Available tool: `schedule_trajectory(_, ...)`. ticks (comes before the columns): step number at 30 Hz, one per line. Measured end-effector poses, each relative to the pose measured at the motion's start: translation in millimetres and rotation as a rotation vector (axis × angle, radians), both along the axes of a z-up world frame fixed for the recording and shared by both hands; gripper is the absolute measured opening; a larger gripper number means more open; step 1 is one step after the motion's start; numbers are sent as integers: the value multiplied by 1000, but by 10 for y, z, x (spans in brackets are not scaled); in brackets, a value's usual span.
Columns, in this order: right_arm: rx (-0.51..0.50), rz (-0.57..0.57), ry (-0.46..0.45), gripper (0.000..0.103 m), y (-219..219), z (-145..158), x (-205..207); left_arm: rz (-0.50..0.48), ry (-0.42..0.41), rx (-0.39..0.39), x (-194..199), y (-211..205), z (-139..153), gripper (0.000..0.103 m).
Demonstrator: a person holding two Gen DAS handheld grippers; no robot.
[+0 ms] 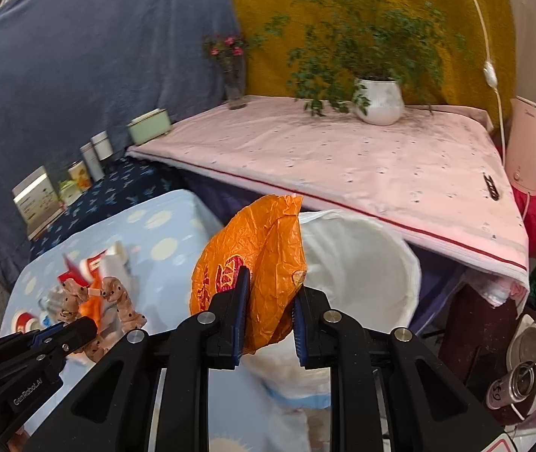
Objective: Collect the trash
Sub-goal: 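Carry both items to the bin and open both grippers to drop them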
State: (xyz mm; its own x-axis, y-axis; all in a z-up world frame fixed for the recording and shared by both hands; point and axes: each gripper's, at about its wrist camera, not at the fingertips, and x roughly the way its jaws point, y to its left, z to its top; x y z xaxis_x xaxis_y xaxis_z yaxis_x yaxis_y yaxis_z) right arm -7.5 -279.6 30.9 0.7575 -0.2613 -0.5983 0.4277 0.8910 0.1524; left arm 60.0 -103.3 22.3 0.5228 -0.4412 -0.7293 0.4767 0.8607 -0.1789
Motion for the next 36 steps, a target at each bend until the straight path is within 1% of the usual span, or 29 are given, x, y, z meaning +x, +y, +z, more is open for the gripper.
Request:
schedule_trajectory(6, 15, -78, 23, 19, -415, -151, 52, -83, 11, -12, 148, -507, -57, 12)
schedule_trajectory(13, 42, -124, 54, 20, -683, -346, 132, -142, 37, 1, 334, -959, -218, 13)
schedule_trajectory(14, 46, -127, 57, 21, -702, -365, 147, -151, 41, -1, 358, -999, -245, 17)
schedule_trajectory(16, 55, -131, 62, 25, -733, -399, 178, -156, 44, -2, 399, -1059, -284, 18)
schedule_trajectory(18, 57, -137, 62, 31, -751, -411, 198, -144, 29, 4, 425, -1086, -304, 31)
schedule_trajectory(19, 56, -139, 60, 37, -751, -411, 205, -132, 21, 8, 434, -1079, -305, 44)
schedule_trajectory(20, 52, -143, 59, 42, -751, -414, 209, -120, 16, 11, 444, -1066, -302, 51)
schedule_trajectory(22, 48, -147, 56, 47, -730, -400, 218, -103, 13, 11, 465, -1034, -297, 55)
schedule_trajectory(27, 54, -139, 43, 57, -648, -355, 211, -66, 14, 23, 500, -855, -304, 56)
schedule_trajectory(29, 55, -130, 38, 63, -575, -325, 198, -46, 18, 18, 501, -754, -292, 59)
schedule_trajectory(32, 50, -111, 33, 65, -472, -279, 186, -11, 19, 9, 474, -600, -263, 62)
schedule_trajectory(36, 41, -72, 30, 65, -278, -205, 174, 32, 10, 4, 417, -363, -216, 62)
